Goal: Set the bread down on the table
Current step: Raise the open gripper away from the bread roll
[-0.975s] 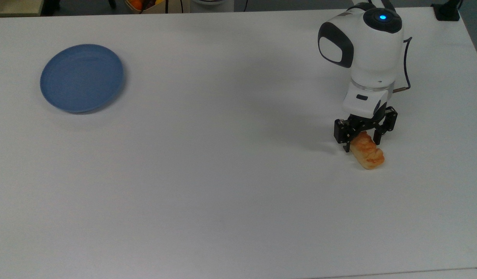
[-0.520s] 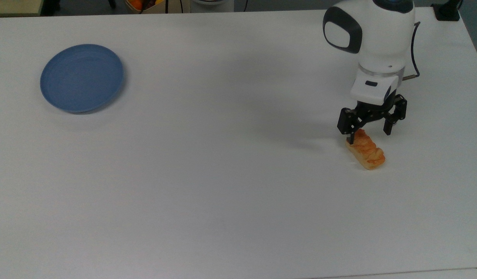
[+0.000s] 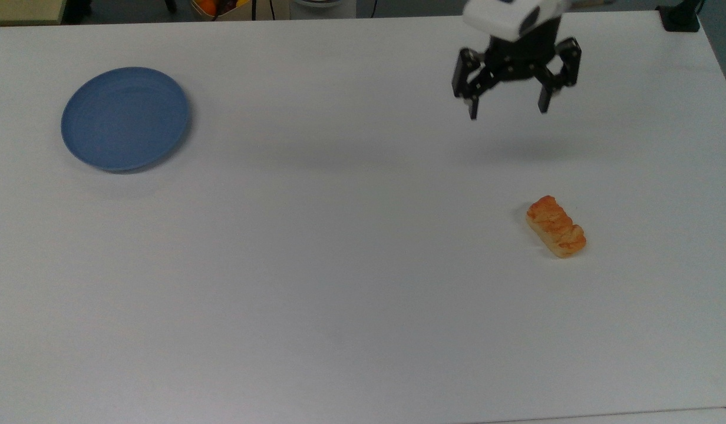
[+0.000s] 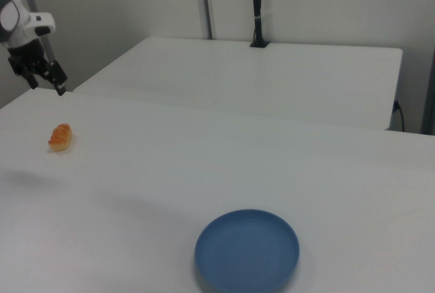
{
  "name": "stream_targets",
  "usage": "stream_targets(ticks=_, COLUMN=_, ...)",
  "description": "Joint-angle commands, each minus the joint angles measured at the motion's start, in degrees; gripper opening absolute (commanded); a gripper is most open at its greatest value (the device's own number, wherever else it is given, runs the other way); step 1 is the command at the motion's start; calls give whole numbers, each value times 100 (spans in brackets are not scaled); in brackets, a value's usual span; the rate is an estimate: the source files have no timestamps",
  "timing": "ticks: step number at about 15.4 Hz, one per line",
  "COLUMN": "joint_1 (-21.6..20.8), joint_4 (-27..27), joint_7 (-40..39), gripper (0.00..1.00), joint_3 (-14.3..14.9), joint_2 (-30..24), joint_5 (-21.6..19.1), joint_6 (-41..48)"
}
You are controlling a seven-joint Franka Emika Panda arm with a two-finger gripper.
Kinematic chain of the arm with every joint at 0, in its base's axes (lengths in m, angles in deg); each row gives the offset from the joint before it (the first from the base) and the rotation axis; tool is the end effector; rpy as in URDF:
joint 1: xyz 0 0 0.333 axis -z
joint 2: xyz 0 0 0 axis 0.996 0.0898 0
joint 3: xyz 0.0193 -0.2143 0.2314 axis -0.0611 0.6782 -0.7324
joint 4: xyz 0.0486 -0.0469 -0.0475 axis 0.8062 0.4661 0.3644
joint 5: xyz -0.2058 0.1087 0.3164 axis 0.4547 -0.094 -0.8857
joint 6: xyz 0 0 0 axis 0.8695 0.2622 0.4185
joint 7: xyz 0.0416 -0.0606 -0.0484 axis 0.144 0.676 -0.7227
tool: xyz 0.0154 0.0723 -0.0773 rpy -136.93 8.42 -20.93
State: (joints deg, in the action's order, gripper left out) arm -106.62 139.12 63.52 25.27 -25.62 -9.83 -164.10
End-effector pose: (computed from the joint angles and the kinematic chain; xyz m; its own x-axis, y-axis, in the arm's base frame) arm 0.5988 0.3135 0.5412 0.9697 0.0939 0.2257 0.1153 -0.9898 -0.0833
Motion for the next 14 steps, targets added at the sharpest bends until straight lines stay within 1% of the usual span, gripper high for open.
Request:
stream_targets(ticks=1, joint_1=620, joint_4=694, joint_7=106, gripper=100, joint_3=-74, joint_2=-1217, joint_5=-615, joint_6=994)
stream_targets(ticks=4, joint_1=1094, joint_4=711, joint_7=88, gripper=100, joint_3=-74, joint_2=-1789, joint_5=-633, joint_6=1804)
stream_targets(ticks=7, joint_1=1603, joint_4=895, joint_7=18, gripper=100, joint_3=-83, joint_2=-2264, joint_5=-642, joint_6=2175)
stream_targets(ticks=10, joint_1=1991, joint_4=1072, joint_7=-175, gripper=100, joint_3=5, joint_2=-2476, joint_5=-633, joint_6=2517)
stream_targets(ticks=12, joint_1=2089, joint_4=1133, joint_7=-499, gripper=100, joint_3=162, joint_2=-2468, joint_5=-624, joint_6=2588)
stream_targets(ticks=13, joint_1=1984, joint_4=1133, joint_7=-762, gripper=100, joint_3=450, joint_2=-2389, joint_5=-624, joint_6=2527)
stream_targets(ticks=14, joint_1=1905, joint_4=1107, joint_7=-938, gripper=100, joint_3=566, joint_2=-2275, joint_5=-624, joint_6=2509)
